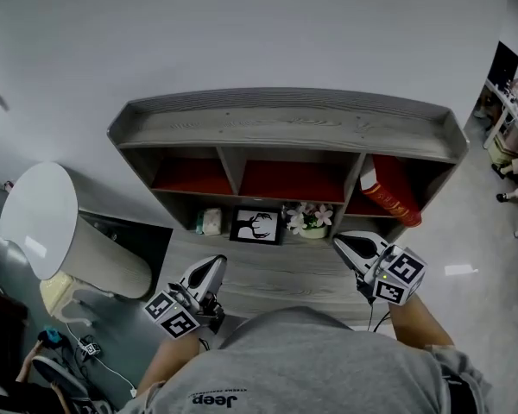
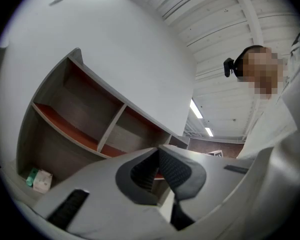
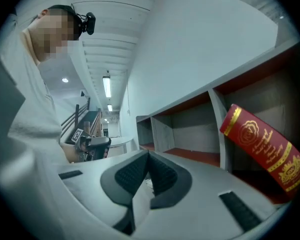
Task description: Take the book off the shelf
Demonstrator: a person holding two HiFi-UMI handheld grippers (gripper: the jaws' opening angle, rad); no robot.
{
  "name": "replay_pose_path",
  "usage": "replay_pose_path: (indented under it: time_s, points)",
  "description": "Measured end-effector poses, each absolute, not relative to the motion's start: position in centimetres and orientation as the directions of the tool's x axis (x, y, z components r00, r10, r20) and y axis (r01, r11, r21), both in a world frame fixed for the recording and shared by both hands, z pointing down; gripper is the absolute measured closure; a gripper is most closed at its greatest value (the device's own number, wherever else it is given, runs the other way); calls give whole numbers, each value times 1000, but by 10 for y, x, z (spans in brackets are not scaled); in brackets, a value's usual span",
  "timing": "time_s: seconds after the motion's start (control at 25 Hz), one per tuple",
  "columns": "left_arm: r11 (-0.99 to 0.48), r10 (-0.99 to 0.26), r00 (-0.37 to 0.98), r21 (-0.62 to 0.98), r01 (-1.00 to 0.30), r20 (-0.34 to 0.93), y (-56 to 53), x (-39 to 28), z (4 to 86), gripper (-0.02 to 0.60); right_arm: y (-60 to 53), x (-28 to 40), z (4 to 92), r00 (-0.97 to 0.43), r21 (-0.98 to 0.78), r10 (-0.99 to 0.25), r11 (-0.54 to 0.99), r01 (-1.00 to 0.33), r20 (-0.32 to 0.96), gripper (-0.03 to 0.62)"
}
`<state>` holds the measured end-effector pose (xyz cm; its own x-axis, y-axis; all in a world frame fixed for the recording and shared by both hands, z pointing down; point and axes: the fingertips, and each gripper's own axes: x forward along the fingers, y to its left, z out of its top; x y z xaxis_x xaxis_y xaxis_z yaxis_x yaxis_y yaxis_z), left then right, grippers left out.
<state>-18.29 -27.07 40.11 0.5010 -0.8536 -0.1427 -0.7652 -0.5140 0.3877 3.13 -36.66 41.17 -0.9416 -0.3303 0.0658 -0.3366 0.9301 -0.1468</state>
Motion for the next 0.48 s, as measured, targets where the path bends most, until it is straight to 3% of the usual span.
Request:
replay_pose_path:
  time_s: [0.24,0.48]
  points:
    - [-562,-818,558,409,-719,-143,-310,-185,405,554,-390,25,416,-921,-135,-380,911,-389,90,583]
    - [-663,-726,669,417,-622,-157,-350,-193,405,554,-405,21,410,-854,-101,-511,849,-519,99,582]
